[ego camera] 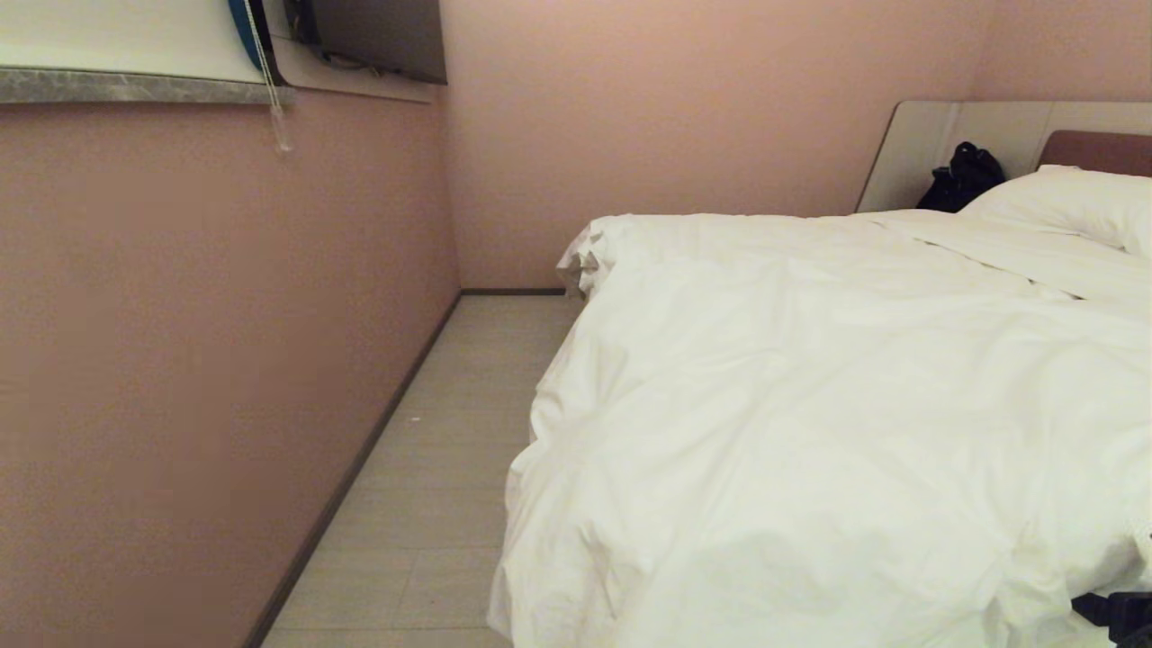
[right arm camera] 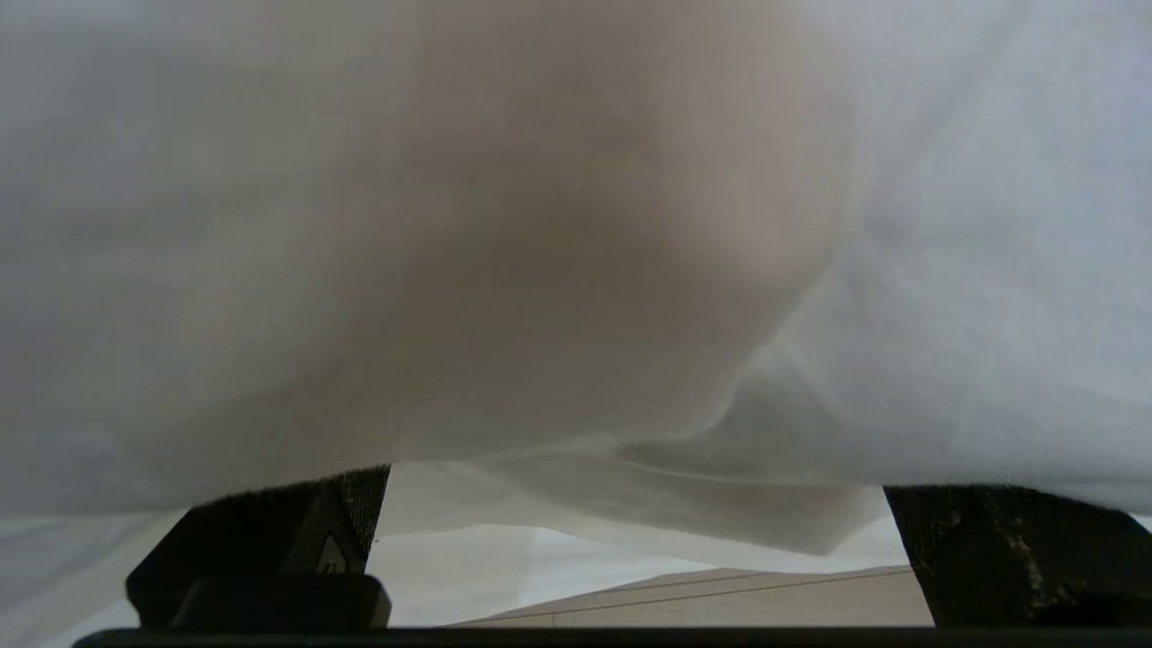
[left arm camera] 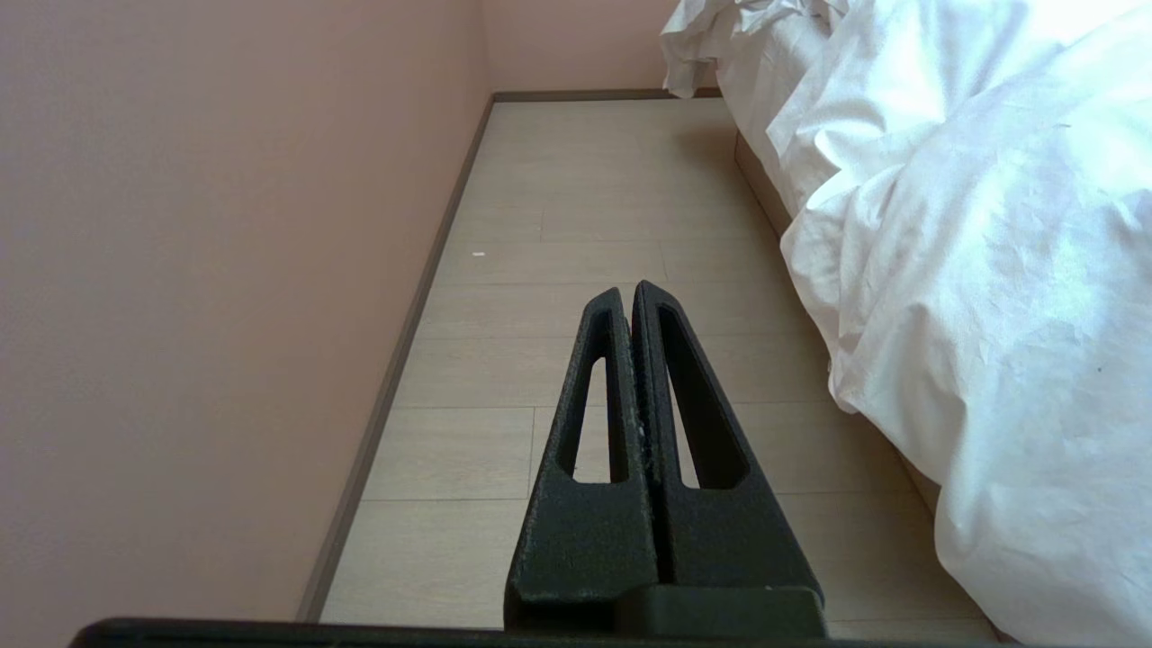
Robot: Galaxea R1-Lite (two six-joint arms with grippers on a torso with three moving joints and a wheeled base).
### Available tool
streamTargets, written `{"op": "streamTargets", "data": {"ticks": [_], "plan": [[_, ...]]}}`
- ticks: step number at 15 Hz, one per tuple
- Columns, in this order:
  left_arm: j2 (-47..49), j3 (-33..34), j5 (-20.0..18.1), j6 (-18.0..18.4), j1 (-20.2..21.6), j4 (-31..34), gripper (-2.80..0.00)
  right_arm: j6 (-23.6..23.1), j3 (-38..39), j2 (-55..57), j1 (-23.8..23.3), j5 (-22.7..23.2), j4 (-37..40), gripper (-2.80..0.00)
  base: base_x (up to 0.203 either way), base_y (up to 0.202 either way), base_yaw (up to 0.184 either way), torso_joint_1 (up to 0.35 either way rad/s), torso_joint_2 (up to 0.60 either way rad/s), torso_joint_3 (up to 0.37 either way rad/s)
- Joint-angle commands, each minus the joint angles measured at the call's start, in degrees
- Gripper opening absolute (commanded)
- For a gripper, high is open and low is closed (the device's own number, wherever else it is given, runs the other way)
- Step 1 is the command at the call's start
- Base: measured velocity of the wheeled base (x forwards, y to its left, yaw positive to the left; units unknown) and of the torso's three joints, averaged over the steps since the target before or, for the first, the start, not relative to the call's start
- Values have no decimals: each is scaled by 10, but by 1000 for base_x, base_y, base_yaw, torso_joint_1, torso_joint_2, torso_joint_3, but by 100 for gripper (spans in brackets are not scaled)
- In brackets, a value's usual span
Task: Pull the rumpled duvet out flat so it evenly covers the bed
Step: Flatten the corners of the folded blanket
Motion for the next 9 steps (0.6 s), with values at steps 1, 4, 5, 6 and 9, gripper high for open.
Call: {"op": "streamTargets", "data": {"ticks": [1, 4, 5, 6, 9], "plan": [[0, 0, 0, 0, 0, 0, -280, -1, -6, 5, 12, -6, -5, 0, 0, 0, 0, 0, 0, 0], [0, 0, 0, 0, 0, 0, -280, -1, -15, 14, 23, -20, -5, 0, 0, 0, 0, 0, 0, 0], [0, 0, 0, 0, 0, 0, -280, 4, -17, 16, 24, -20, -5, 0, 0, 0, 0, 0, 0, 0], [0, 0, 0, 0, 0, 0, -280, 14, -18, 15, 24, -21, -6, -280, 0, 0, 0, 0, 0, 0], [0, 0, 0, 0, 0, 0, -280, 32, -14, 6, 24, -21, -6, -280, 0, 0, 0, 0, 0, 0]]}}
